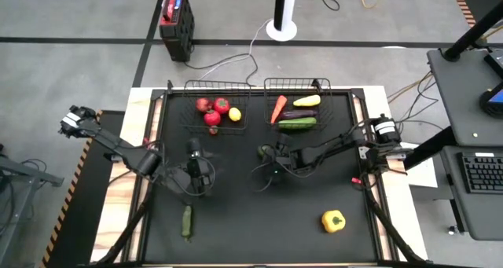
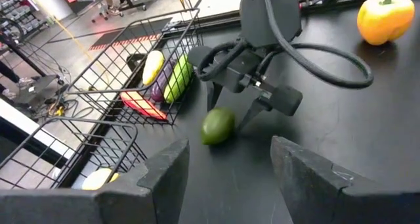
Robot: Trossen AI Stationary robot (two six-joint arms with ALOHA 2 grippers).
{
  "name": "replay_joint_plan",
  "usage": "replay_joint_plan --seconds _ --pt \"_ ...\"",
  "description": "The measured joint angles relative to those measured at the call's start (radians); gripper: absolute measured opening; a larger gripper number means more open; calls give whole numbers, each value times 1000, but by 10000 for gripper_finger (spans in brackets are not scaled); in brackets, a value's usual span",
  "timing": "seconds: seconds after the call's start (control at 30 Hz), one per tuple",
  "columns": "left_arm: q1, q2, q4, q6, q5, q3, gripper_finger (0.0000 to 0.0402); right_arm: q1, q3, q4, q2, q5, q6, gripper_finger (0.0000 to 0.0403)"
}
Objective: Sort produce into baskets
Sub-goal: Put the lime into the left wire basket
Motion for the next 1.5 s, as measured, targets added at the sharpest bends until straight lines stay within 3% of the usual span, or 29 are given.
replay_joint_plan --seconds 0.73,0.87,1.13,1.33,1.5 --pt "-2 67 33 -41 2 -16 197 7 22 22 -2 -9 6 202" --pt "-4 81 61 -42 2 -36 197 21 35 33 -23 -55 -14 198" --pt "-4 91 357 -4 13 -160 206 51 16 218 -109 -259 -63 198" --pt "-4 91 662 34 99 -287 245 71 3 378 -130 -382 -87 199" --pt "-4 93 783 35 110 -343 280 70 3 422 -131 -427 -93 199"
